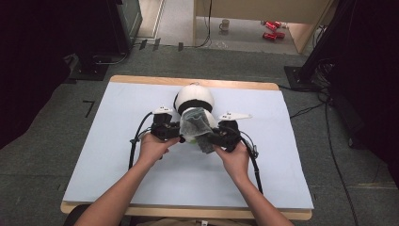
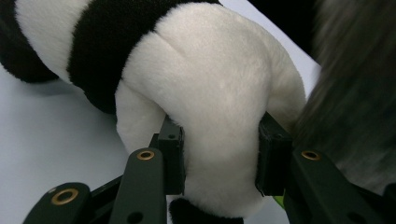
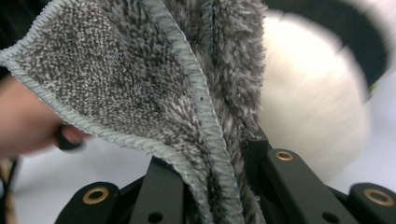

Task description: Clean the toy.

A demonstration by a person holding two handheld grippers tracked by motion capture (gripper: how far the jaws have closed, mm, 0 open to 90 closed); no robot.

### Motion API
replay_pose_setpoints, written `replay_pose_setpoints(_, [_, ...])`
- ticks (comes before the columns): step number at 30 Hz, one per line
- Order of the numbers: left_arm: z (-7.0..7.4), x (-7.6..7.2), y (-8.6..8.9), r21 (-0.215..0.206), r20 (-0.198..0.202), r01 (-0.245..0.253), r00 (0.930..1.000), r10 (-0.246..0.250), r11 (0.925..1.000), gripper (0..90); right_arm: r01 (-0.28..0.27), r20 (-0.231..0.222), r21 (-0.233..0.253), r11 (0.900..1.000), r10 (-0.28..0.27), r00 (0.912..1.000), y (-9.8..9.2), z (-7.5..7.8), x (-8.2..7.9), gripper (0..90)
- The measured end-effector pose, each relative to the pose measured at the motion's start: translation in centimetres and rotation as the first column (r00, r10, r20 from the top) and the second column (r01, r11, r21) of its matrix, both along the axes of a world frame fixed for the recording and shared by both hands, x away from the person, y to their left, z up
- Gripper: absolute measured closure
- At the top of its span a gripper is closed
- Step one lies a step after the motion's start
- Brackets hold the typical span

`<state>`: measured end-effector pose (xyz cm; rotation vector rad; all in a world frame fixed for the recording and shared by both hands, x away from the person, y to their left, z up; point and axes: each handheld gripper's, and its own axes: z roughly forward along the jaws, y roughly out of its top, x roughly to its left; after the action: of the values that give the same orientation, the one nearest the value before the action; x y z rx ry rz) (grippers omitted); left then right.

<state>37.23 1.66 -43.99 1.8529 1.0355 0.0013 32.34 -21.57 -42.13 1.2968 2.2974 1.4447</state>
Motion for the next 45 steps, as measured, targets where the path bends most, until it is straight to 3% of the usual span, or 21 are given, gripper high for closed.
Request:
replay_pose_setpoints(3, [-0.1, 0.2, 0.2, 0.002, -0.026, -0.006, 0.9996, 0.006, 1.0000, 63.8, -0.029, 0.035, -0.100, 0.995, 0.033, 0.9988, 0.7, -1.5, -0.2, 77.6])
replay_pose_setpoints(8, [-0.1, 0.6, 0.5, -0.008, -0.045, -0.014, 0.9989, 0.014, 0.9999, 63.8, -0.061, -0.021, -0.170, 0.984, 0.058, 0.9981, 0.8, -3.6, -0.1, 77.9])
replay_pose_setpoints(11, [-0.1, 0.7, 0.6, -0.009, -0.042, -0.014, 0.9990, 0.014, 0.9999, 63.7, -0.066, -0.051, -0.184, 0.981, 0.058, 0.9970, 0.9, -4.3, 0.0, 77.9])
replay_pose_setpoints(14, [0.0, 0.9, 0.9, -0.037, -0.059, -0.022, 0.9980, 0.020, 0.9991, 63.8, -0.065, -0.067, -0.223, 0.973, 0.051, 0.9964, 1.0, -5.1, 0.1, 77.9])
replay_pose_setpoints(18, [0.3, 1.2, 1.3, -0.056, -0.064, -0.036, 0.9974, 0.032, 0.9978, 63.5, -0.042, -0.090, -0.186, 0.982, 0.026, 0.9956, 0.8, -6.3, 0.2, 77.8])
replay_pose_setpoints(22, [0.2, 1.2, 1.4, -0.049, -0.048, -0.037, 0.9982, 0.035, 0.9981, 63.1, -0.051, -0.089, -0.210, 0.976, 0.032, 0.9955, 0.9, -5.8, 0.1, 77.7])
replay_pose_setpoints(25, [0.1, 1.3, 1.5, -0.037, -0.039, -0.037, 0.9986, 0.036, 0.9986, 62.9, -0.047, -0.036, -0.216, 0.975, 0.040, 0.9985, 0.6, -4.8, -0.4, 77.8])
replay_pose_setpoints(27, [0.1, 1.3, 1.6, -0.024, -0.030, -0.036, 0.9989, 0.036, 0.9991, 62.8, -0.042, -0.013, -0.188, 0.981, 0.040, 0.9991, 0.2, -4.0, -0.7, 77.8])
replay_pose_setpoints(31, [-0.1, 1.3, 1.5, -0.001, -0.018, -0.027, 0.9995, 0.027, 0.9996, 62.6, -0.017, 0.077, -0.127, 0.992, 0.027, 0.9967, -0.7, -1.9, -1.2, 77.9])
replay_pose_setpoints(33, [0.0, 1.1, 1.2, 0.000, -0.019, -0.020, 0.9996, 0.020, 0.9998, 62.6, -0.007, 0.117, -0.089, 0.996, 0.017, 0.9930, -1.1, -0.6, -1.3, 77.9])
replay_pose_setpoints(36, [0.2, 0.8, 0.6, -0.011, -0.031, -0.006, 0.9995, 0.006, 0.9999, 62.7, 0.005, 0.146, -0.070, 0.998, 0.005, 0.9893, -1.2, 0.7, -1.4, 77.8])
replay_pose_setpoints(40, [0.6, 0.3, 0.0, -0.053, -0.076, 0.016, 0.9969, -0.020, 0.9985, 62.8, 0.001, 0.152, -0.072, 0.997, 0.010, 0.9884, -0.9, 0.7, -1.4, 77.8])
replay_pose_setpoints(43, [0.5, 0.0, -0.4, -0.008, -0.062, 0.021, 0.9978, -0.022, 0.9997, 63.2, -0.013, 0.120, -0.100, 0.995, 0.025, 0.9924, -0.5, -0.2, -1.2, 78.0])
replay_pose_setpoints(45, [0.1, 0.2, -0.4, -0.004, -0.072, 0.022, 0.9972, -0.022, 0.9997, 63.3, -0.025, 0.104, -0.119, 0.993, 0.037, 0.9939, -0.4, -1.0, -1.1, 78.1])
